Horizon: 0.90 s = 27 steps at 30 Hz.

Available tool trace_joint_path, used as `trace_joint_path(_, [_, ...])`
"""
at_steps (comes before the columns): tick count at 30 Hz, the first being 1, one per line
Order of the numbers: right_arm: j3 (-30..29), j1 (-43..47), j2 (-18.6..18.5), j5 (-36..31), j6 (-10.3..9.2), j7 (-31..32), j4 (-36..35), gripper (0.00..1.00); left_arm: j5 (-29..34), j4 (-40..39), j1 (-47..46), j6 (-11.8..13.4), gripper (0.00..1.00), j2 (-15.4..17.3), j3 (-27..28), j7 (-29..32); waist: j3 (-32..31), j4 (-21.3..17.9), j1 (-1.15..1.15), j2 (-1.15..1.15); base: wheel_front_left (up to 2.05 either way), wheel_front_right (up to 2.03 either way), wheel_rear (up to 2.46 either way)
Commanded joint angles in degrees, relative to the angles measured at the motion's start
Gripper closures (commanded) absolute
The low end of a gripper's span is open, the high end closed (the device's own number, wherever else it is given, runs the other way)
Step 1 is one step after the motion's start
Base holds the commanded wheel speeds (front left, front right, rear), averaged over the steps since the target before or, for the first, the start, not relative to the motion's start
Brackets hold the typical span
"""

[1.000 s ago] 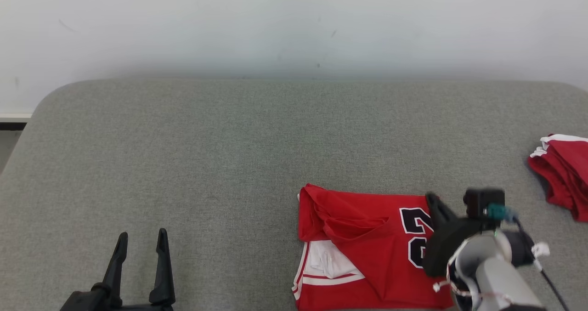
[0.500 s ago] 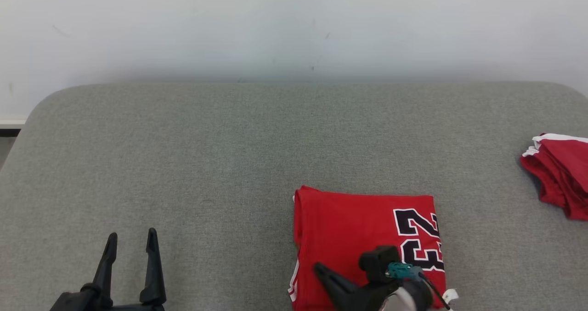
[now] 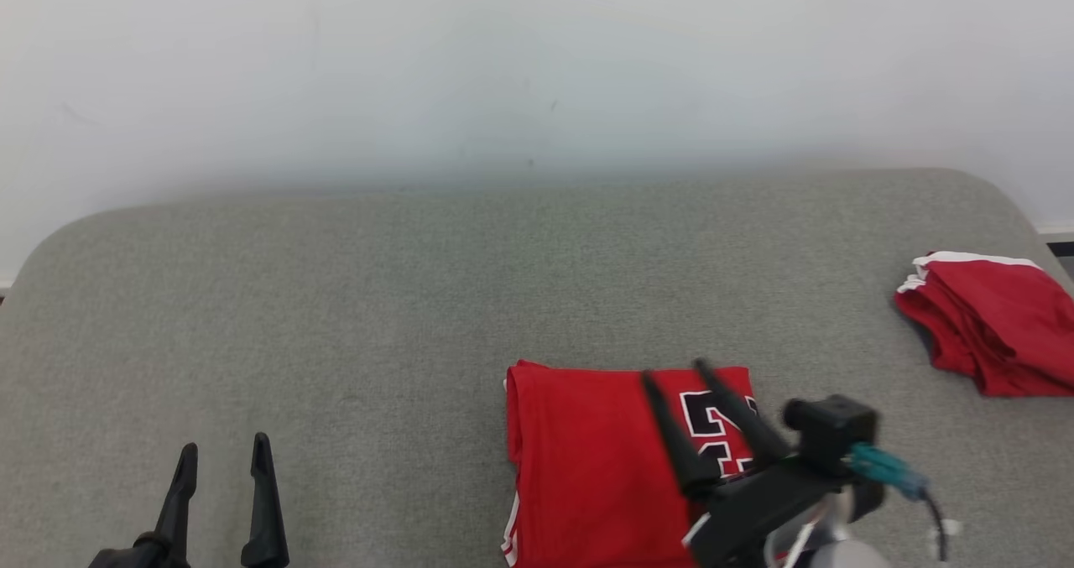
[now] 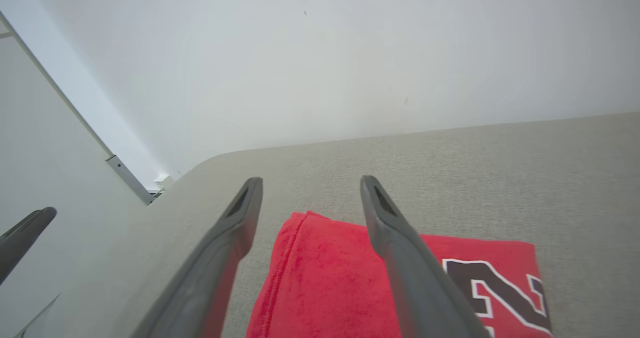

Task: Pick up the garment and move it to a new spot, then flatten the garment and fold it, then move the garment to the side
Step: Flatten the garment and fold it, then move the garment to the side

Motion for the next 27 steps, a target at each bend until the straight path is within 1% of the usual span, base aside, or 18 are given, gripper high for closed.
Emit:
trace_joint_path(1, [-2.46, 0.94, -0.1, -1.68, -0.14, -1.59, -0.43, 0.0, 0.21, 0.15, -0.38, 0.34, 0.0, 0.0, 0.05, -0.09, -1.08, -1.12, 0.0, 0.0, 0.0, 0.0, 0.0])
trace_joint_path(8, [-14.09, 1.65, -0.09, -8.85, -0.14, -5.85, 1.23, 0.0, -0.85, 2.09, -1.86, 1.75, 0.0, -0.01, -0.92, -0.08, -3.01, -2.6, 0.0, 0.0, 0.0, 0.0, 0.0])
trace_joint_path(15, [-21.47, 1.57, -0.12, -13.31, -0.14, -8.77, 4.75, 0.0, -1.67, 6.63, -2.3, 1.9, 0.0, 0.0, -0.5, -0.07, -4.0, -3.89, 0.0, 0.0, 0.0, 0.0, 0.0])
trace_joint_path(20, [-22.0, 2.16, -1.95, -16.34, -0.14, -9.71, 8.18, 0.0, -2.17, 8.82, -1.36, 1.85, 0.0, 0.01, 0.17, -0.08, -4.29, -4.16, 0.0, 0.0, 0.0, 0.0, 0.0])
trace_joint_path(27, [-21.61, 2.05, -3.21, -14.81, -0.14, -11.06, 12.81, 0.0, -1.65, 9.98, -0.99, 1.49, 0.0, 0.0, 1.05, -0.08, -4.45, -4.14, 0.0, 0.0, 0.0, 0.0, 0.0])
